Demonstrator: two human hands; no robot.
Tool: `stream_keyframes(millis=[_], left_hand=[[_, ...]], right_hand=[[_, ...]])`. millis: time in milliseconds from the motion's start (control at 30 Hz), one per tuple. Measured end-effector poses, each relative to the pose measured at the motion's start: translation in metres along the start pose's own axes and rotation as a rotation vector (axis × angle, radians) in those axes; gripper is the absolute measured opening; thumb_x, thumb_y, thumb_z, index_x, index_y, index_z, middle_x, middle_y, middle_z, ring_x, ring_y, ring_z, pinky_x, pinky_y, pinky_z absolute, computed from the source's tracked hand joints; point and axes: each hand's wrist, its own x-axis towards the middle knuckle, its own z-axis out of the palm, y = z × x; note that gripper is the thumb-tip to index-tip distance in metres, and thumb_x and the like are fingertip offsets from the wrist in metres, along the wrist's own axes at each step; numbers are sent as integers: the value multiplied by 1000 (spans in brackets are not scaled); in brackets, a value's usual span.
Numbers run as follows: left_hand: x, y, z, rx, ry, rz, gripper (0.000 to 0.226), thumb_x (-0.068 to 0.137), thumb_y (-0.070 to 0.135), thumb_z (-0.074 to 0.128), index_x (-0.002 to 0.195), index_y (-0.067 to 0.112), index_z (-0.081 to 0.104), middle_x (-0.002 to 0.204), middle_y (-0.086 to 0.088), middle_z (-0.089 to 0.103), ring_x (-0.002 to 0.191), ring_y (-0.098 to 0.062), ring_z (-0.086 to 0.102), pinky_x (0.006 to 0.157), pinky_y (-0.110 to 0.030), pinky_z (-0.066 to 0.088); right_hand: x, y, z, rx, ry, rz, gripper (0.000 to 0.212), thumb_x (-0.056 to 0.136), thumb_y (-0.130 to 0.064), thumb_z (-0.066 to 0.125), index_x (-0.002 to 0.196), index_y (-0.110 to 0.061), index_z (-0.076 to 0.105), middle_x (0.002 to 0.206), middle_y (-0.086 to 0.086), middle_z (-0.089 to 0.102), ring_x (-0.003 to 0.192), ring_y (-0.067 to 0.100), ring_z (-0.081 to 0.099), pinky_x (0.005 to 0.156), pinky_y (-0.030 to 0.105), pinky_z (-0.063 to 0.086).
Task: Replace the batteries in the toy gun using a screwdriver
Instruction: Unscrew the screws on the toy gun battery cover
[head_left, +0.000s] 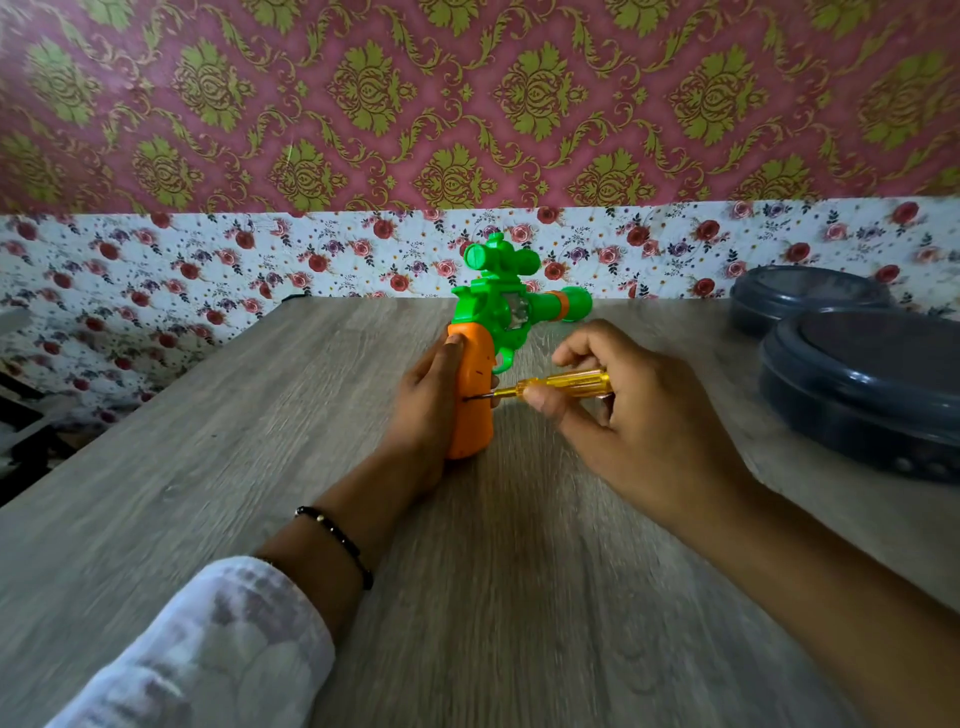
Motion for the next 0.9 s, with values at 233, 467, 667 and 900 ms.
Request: stream_keyframes(millis=[233,467,667,900], left_hand=[[2,0,-1,-19,10,-33,31,98,41,41,123,27,52,90,-10,68,68,-19,63,54,-27,48],[2,0,0,-24,-10,-11,26,99,38,41,114,23,55,80,-7,66,60,-17,64,52,-26,49],[3,-1,-2,-1,-3,-17,37,99,39,39,129,20,51,86,-10,68,68,-19,63,51,-25,49],[2,-1,0,28,-10,4,39,99,38,40,131,19,50,87,-8,67,68,-17,63,49,-23,49]], right_hand=[[1,8,2,-70,6,-54,31,90,-43,43,68,-21,49,47,-6,43,40,11,41,39,31,35],[4,8,1,274,-7,-11,14,82,-24,60,88,-14,67,76,-11,62,65,1,56,57,12,41],[2,12,-3,-110,-51,34,51,86,-64,25,71,-23,53,53,-1,59,47,15,54,47,39,47],[3,7,-3,10,-9,-12,24,86,-38,50,75,-18,57,57,-5,58,48,11,54,45,34,45]])
